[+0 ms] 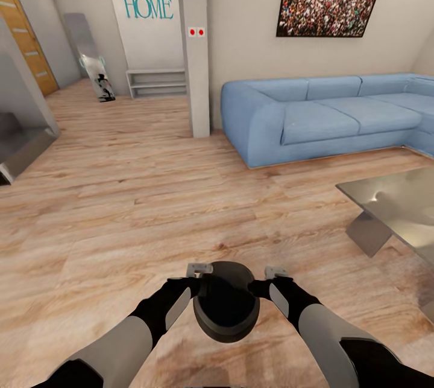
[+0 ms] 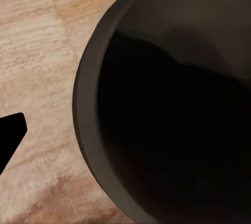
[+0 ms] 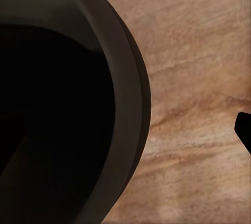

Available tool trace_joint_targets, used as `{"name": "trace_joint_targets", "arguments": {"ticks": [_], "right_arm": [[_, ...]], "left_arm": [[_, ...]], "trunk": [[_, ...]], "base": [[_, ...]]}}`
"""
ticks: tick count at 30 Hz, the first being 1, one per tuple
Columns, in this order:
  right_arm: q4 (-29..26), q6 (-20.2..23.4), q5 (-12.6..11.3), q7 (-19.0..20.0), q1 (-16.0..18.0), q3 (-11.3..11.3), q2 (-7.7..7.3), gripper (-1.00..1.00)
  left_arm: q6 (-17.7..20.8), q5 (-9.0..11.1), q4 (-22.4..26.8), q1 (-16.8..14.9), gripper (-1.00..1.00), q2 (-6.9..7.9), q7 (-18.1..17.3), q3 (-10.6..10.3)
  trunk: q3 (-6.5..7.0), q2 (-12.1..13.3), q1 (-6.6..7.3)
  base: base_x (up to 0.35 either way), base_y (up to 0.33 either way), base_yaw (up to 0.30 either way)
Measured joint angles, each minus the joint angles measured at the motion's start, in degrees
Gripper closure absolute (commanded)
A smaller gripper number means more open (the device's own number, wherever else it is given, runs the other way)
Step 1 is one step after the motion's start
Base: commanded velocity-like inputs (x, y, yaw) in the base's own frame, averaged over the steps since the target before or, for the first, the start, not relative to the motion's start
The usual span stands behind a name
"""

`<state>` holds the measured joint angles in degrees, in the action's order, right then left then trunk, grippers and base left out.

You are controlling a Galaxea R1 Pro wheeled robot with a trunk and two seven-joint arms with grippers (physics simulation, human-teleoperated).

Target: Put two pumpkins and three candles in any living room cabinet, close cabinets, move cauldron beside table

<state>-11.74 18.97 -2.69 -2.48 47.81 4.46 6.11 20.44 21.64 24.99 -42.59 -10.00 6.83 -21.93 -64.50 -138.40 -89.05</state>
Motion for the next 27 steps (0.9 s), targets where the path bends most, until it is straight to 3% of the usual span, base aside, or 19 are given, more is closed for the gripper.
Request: {"name": "trace_joint_targets", "arguments": {"ticks": [12,27], "right_arm": [[0.05,0.08,0.03,0.08,0.00,-0.12,0.07,-1.00],[0.29,0.09,0.07,0.09,0.00,-0.13,0.69,-1.00]], "left_arm": [[0.10,0.00,0.00,0.00,-1.00,0.00,0.08,-0.07],[0.10,-0.07,0.00,0.00,-1.00,0.00,0.09,-0.07]], "trunk": [[-2.16,-4.80,-2.63],[-5.48,-5.02,-3.03]], "base": [[0.000,0.000,0.000],[0.000,0.000,0.000]]}}
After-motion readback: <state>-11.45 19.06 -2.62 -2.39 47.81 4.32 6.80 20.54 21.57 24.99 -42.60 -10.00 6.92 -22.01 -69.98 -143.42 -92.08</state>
